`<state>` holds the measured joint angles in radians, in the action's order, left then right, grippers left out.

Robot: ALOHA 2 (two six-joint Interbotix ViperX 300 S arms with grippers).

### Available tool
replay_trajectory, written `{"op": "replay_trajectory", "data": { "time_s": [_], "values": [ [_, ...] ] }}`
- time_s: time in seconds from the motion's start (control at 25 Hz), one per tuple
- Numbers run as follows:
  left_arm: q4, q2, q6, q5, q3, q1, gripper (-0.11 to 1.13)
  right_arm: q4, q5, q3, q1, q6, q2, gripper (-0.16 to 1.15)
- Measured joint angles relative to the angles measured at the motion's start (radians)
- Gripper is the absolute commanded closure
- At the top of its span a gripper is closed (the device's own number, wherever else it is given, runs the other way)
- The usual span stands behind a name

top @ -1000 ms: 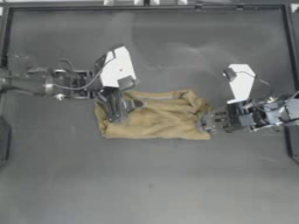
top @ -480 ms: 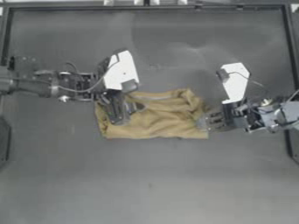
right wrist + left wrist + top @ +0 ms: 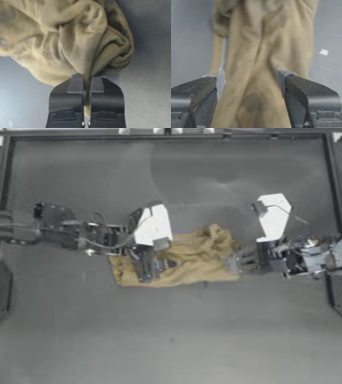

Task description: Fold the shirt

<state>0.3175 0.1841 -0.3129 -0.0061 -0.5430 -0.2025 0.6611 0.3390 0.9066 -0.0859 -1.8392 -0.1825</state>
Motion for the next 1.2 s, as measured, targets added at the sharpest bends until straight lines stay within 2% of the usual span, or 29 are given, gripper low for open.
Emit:
{"op": "replay_trajectory", "data": {
  "time_s": [0.16, 0.24, 0.52, 0.64, 1.0, 1.2],
  "values": [
    [0.000, 0.049, 0.000, -0.011, 0.011, 0.003, 0.08, -0.023, 0.032, -0.020, 0.009, 0.021, -0.015, 0.93],
    [0.000, 0.074, 0.000, -0.020, 0.015, 0.003, 0.08, -0.054, 0.048, -0.032, 0.008, 0.061, -0.015, 0.93],
    [0.000, 0.124, 0.000, -0.031, 0.048, 0.008, 0.08, -0.239, 0.161, -0.118, 0.008, 0.301, -0.015, 0.93],
    [0.000, 0.153, 0.000, -0.041, 0.072, 0.008, 0.08, -0.291, 0.212, -0.160, 0.006, 0.373, -0.015, 0.93],
    [0.000, 0.219, 0.000, -0.075, 0.141, 0.020, 0.08, -0.305, 0.261, -0.241, -0.020, 0.439, -0.015, 0.93],
    [0.000, 0.249, 0.000, -0.078, 0.183, 0.021, 0.08, -0.313, 0.272, -0.244, -0.029, 0.462, -0.031, 0.94]
  ]
}}
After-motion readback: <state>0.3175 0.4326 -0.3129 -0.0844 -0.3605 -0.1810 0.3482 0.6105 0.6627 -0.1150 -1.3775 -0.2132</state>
